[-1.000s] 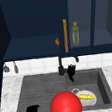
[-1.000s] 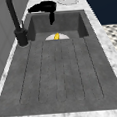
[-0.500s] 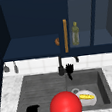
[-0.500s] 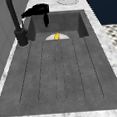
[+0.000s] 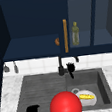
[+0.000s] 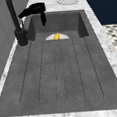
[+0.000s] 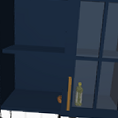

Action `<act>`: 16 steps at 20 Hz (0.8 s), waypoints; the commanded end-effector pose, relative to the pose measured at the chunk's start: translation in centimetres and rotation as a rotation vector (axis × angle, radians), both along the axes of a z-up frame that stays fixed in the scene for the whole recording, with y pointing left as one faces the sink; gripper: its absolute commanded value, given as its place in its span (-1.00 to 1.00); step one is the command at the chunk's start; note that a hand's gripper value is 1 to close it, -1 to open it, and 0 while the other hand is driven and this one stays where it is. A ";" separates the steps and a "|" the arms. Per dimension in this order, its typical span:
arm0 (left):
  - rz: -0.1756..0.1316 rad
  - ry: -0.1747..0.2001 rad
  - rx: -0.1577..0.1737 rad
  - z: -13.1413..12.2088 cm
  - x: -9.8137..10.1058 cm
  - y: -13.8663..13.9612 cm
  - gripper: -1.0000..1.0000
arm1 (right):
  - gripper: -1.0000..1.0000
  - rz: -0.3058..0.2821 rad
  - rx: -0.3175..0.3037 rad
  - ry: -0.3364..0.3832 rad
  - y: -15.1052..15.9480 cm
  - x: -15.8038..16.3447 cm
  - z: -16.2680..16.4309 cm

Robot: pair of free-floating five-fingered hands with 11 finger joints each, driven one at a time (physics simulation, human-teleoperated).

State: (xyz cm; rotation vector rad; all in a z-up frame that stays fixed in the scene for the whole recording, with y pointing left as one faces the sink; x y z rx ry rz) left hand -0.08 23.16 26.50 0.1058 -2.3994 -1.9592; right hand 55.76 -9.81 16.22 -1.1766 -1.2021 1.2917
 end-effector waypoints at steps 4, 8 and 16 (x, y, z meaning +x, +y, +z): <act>0.000 0.000 0.000 0.0 0.0 0.0 0.00 | -1.00 0.005 0.026 0.043 -2.5 3.8 -0.1; 0.000 0.000 0.000 0.0 0.0 0.0 0.00 | -1.00 0.007 0.061 0.086 -2.5 6.5 -1.1; 0.000 0.000 0.000 0.0 0.0 0.0 0.00 | -1.00 0.001 0.153 0.129 -2.1 8.5 -1.6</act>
